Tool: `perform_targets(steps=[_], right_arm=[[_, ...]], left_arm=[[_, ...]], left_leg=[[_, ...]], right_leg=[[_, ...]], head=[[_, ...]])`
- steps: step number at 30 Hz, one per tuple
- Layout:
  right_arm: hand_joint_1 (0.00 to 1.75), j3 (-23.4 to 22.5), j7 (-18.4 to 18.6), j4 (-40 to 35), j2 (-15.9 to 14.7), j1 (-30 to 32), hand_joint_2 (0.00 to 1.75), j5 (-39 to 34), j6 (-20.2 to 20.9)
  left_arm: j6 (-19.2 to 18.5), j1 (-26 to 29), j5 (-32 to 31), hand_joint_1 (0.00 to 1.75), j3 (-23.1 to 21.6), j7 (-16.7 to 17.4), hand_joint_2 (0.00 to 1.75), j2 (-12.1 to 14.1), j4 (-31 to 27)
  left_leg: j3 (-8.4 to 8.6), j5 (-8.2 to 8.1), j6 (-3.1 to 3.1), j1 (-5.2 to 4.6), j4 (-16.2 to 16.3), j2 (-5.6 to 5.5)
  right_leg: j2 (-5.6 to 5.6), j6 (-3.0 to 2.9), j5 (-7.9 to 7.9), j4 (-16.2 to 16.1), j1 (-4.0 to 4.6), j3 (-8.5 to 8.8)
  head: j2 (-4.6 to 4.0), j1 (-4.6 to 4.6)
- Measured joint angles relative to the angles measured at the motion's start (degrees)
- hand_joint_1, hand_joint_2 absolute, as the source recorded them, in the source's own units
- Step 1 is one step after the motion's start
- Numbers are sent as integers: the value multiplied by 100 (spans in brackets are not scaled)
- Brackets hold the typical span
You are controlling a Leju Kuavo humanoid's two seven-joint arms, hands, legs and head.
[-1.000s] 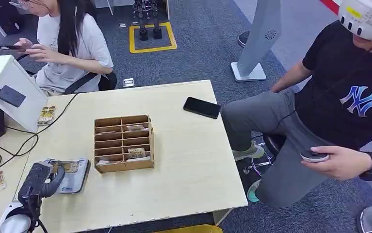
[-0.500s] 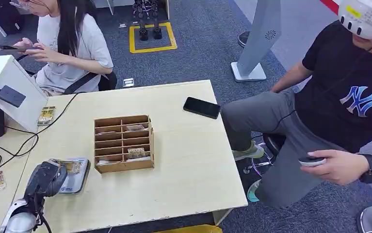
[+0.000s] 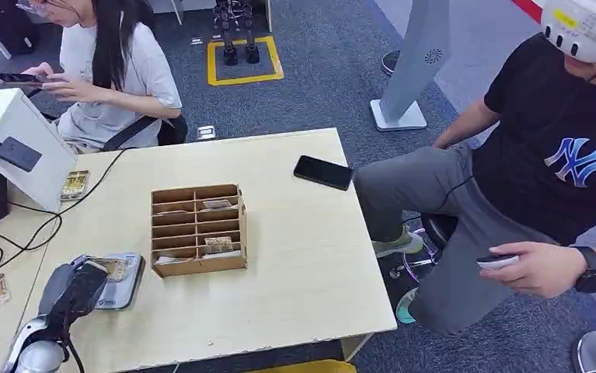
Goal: Pass the card to the sensor for recognition and then transmit it.
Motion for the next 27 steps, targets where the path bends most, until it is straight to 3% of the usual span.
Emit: perform_targets(steps=[10, 27], right_arm=[[0, 0, -52, 0, 0, 0, 0, -2, -7], [0, 0, -85, 0, 11, 0, 0, 17, -15]], left_arm=[[219, -20, -459, 175, -28, 116, 175, 9, 70], [227, -26, -761, 175, -44, 182, 175, -9, 153]], left_leg=[[3, 0, 0, 0, 0, 0], [8, 0, 0, 0, 0, -2]], right_leg=[[0, 0, 0, 0, 0, 3], [-3, 1, 0, 0, 0, 11]], head=[[0, 0], [0, 0]])
